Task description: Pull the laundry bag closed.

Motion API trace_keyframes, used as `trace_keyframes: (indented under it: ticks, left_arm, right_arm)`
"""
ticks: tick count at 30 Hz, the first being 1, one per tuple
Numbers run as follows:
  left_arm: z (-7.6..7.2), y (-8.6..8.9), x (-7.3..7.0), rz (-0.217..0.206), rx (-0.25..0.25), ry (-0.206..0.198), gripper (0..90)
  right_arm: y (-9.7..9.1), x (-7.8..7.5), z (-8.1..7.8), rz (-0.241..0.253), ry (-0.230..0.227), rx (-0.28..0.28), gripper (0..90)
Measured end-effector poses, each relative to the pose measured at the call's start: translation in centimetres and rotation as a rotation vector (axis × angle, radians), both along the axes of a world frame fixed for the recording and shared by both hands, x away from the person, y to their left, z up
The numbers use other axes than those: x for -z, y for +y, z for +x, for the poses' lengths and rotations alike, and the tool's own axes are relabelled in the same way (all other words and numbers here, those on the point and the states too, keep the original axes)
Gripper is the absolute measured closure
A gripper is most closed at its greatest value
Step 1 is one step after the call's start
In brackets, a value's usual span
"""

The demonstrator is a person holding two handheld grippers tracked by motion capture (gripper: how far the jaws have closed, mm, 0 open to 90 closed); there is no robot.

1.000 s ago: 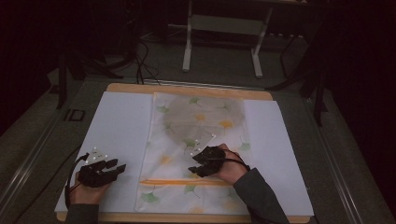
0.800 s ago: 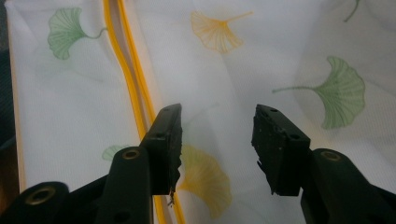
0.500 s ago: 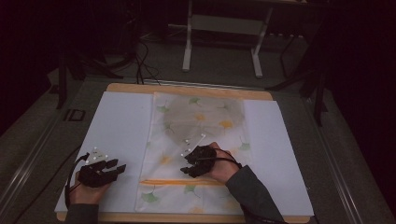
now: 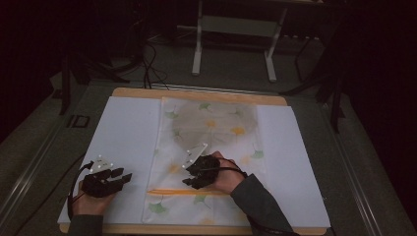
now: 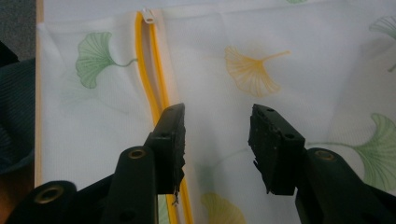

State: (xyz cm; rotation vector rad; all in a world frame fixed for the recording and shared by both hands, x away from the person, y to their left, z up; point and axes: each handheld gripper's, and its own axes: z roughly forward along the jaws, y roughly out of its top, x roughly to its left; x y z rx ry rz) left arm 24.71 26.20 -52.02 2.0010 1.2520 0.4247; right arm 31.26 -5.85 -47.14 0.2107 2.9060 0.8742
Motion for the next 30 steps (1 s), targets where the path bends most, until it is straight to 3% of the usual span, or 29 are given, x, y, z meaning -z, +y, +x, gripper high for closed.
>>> trace_keyframes:
  ticks: [30]
  left_arm:
    - [0.0, -0.2, 0.1, 0.019, 0.004, 0.007, 58.1]
  right_arm:
    - [3.7, 1.0, -1.1, 0.047, 0.041, -0.069, 68.4]
